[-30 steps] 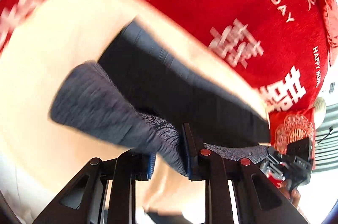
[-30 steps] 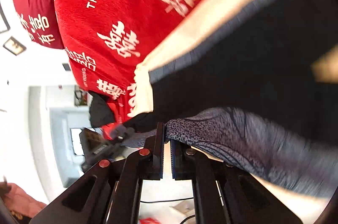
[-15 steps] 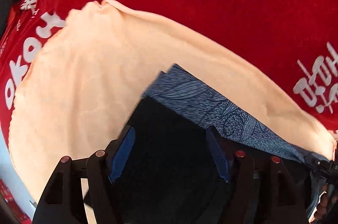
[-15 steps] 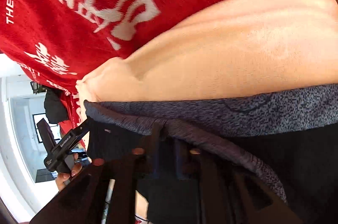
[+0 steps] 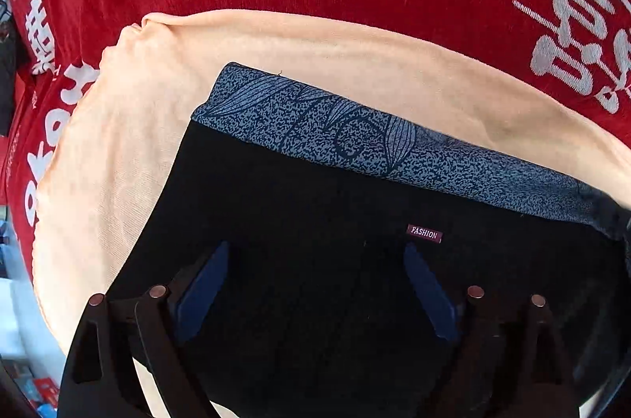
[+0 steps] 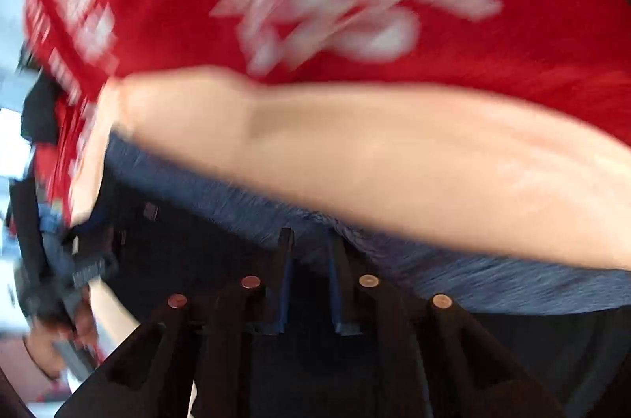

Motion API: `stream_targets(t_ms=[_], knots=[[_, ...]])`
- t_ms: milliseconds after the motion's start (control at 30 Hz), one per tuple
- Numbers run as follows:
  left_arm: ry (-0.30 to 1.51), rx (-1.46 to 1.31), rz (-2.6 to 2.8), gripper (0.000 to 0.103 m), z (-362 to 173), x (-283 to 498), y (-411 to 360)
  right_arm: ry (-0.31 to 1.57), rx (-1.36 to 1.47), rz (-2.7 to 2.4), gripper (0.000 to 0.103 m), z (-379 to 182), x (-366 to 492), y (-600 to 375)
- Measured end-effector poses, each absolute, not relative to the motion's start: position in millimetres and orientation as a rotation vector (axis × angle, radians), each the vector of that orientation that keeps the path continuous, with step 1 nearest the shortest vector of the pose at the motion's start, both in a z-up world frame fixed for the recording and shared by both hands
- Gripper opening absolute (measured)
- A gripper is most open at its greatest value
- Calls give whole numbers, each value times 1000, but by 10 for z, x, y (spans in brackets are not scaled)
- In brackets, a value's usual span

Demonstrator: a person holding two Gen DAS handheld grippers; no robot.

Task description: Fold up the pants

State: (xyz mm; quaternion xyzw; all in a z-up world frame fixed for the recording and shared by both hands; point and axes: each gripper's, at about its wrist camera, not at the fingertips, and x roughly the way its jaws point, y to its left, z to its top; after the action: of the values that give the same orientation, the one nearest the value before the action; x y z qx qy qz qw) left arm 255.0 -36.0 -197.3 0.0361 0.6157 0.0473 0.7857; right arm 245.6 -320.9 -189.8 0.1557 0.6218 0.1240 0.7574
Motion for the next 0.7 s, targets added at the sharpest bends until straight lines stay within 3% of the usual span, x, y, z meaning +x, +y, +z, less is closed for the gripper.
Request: stream_targets(t_ms=[33,100,200,700], knots=[[1335,81,101,90,-1949,2545,-361,1329,381,213,23,-1847,2468,-3380],[1359,102,101,90,-1886,2540,-383,1313,461,168,41,-1774,2445,-3593],[1358,125,67,90,-1696,2412,-501,1298,567,185,47,-1637,2201,-3844],[1394,210,-439,90,-1372,1133,-2073,1274,824,-117,51,-1385,-386,-4490]])
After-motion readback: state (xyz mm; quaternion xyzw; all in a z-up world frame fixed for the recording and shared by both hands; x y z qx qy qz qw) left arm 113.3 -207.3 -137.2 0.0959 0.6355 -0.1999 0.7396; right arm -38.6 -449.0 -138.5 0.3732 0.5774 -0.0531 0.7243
